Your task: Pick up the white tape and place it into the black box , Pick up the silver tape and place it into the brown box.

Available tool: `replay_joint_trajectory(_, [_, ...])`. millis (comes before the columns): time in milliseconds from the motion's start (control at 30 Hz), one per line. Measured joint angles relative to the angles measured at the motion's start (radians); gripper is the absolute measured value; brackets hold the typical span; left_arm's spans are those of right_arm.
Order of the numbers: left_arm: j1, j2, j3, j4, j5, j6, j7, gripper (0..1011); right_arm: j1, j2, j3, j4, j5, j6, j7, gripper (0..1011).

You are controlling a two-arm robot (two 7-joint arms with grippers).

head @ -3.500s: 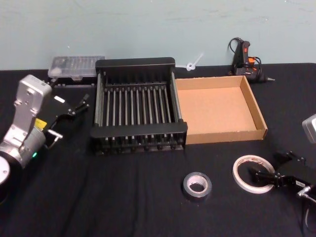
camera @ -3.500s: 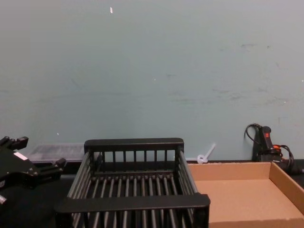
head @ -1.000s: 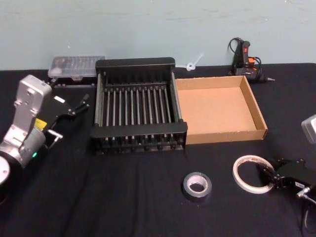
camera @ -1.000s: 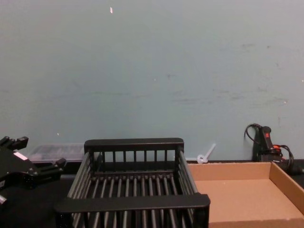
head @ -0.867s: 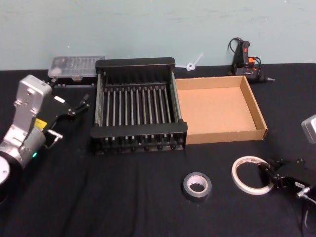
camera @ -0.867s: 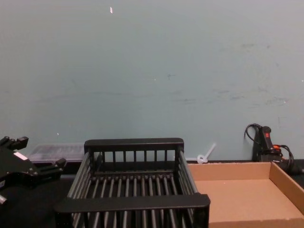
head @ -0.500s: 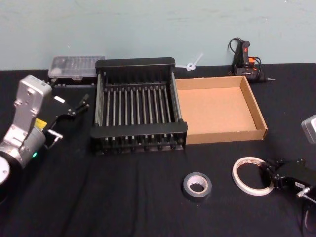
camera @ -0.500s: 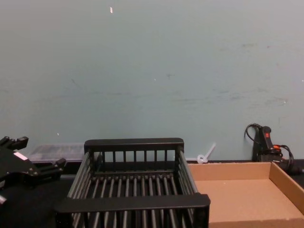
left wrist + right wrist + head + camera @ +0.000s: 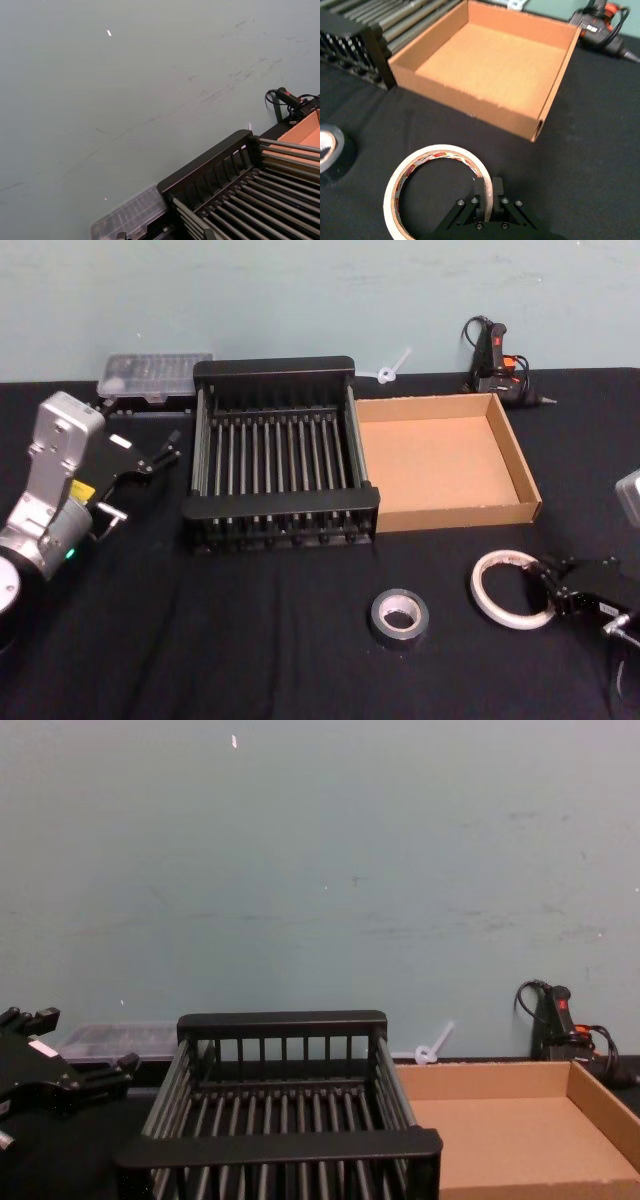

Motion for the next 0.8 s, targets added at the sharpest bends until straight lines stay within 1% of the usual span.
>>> replay_joint_trajectory(200, [0.0,0.0,0.0,0.0,0.0,0.0,0.0,1001,-0.001,-0.012,0.028,-0.017,0.022,-0.031,-0.006,97])
replay_joint_trajectory(400, [0.0,0.0,0.0,0.0,0.0,0.0,0.0,1002,0.022,-0.03,0.045,-0.029,0.038,-0.057,-0.02,97])
replay_joint_trajectory(433, [0.0,0.0,0.0,0.0,0.0,0.0,0.0,1002,0.022,-0.03,0.045,-0.029,0.038,-0.057,-0.02,97])
replay_joint_trajectory(600, [0.0,0.0,0.0,0.0,0.0,0.0,0.0,1001,0.058,-0.046,0.042,-0.024,0.035,-0.078,-0.031,97])
replay_joint_trajectory(800, [0.0,0.0,0.0,0.0,0.0,0.0,0.0,1001,0.117,-0.074,0.017,0.0,0.018,-0.098,-0.033,96])
